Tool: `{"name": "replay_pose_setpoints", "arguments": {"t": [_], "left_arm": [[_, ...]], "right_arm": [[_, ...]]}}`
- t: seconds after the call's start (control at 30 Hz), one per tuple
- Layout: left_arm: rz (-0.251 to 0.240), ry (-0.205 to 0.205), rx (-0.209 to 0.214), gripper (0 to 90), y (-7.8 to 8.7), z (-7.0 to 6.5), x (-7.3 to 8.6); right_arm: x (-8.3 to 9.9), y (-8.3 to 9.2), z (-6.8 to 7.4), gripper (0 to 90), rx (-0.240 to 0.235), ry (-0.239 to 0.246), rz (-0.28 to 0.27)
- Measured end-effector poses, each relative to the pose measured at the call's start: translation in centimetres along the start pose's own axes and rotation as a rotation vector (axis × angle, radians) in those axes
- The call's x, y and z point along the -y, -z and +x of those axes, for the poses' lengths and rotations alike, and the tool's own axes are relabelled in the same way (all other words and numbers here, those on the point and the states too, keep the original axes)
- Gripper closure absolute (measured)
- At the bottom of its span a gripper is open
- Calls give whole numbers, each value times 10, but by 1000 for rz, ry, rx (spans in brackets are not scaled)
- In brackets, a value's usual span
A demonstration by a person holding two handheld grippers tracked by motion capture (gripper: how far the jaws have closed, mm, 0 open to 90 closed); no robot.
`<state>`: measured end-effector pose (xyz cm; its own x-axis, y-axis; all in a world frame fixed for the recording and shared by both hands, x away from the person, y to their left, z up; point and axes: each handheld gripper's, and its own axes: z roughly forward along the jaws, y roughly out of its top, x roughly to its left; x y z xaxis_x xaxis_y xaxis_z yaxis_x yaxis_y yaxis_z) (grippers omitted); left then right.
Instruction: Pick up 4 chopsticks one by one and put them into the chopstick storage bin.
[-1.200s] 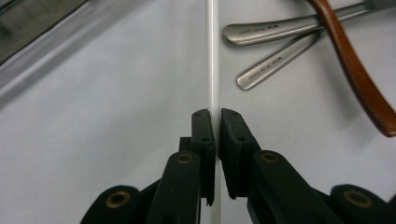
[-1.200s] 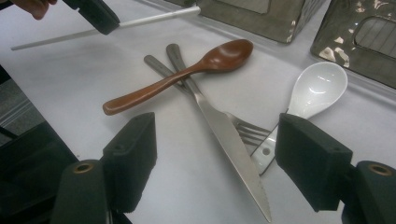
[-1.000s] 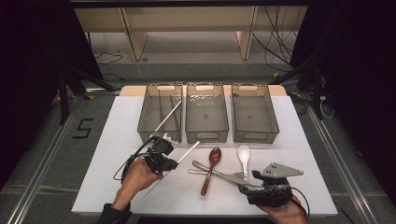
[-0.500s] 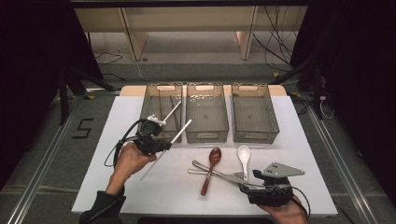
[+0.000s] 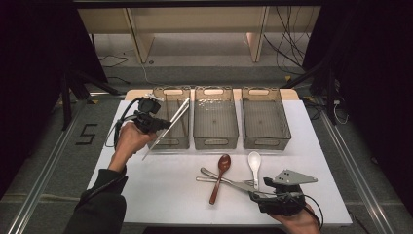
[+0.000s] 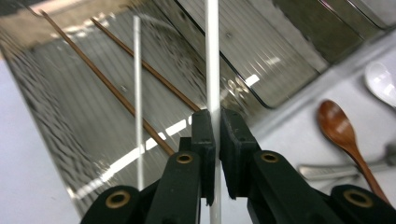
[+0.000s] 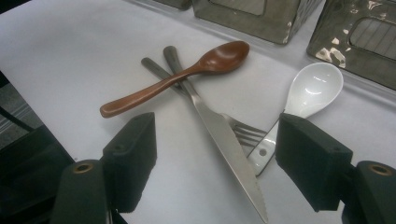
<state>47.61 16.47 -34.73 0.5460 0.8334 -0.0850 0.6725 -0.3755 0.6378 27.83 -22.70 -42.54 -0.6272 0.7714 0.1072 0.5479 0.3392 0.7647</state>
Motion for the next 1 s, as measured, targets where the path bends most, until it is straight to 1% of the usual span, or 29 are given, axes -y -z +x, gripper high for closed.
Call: {"name": "replay_pose_setpoints", "arguments": {"t": [0.07, 0.13, 0.17, 0.27, 0.4, 0.47, 0.5, 0.73, 0.83, 0.93, 1.0], "left_arm": [[0, -4, -17, 842, -2, 6, -7], [-13, -5, -25, 842, -4, 11, -14], [-14, 2, -29, 842, -5, 13, -17], [-8, -1, -51, 842, -12, 21, -25], [-19, 18, -79, 842, -19, 33, -34], [-13, 17, -87, 842, -21, 38, -38], [-18, 20, -92, 841, -23, 39, -39], [-22, 32, -104, 841, -33, 49, -47], [-29, 47, -102, 841, -39, 52, -47], [-15, 47, -105, 841, -46, 55, -45], [-15, 50, -106, 841, -50, 56, -44]], "right_arm": [[0, 0, 0, 301, -1, 1, 0], [0, 0, 0, 300, -1, 0, 1], [0, 0, 0, 301, -1, -2, 2], [0, 0, -1, 301, -2, -2, 0], [1, -1, -1, 301, -5, -3, -1], [1, -1, -2, 301, -6, -2, 3], [1, -1, -2, 301, -6, -3, 3], [1, -1, -2, 301, -7, -5, 3], [1, -1, -2, 301, -8, -4, 4], [1, -1, -2, 301, -9, -4, 4], [1, -1, -2, 300, -9, -4, 4]]}}
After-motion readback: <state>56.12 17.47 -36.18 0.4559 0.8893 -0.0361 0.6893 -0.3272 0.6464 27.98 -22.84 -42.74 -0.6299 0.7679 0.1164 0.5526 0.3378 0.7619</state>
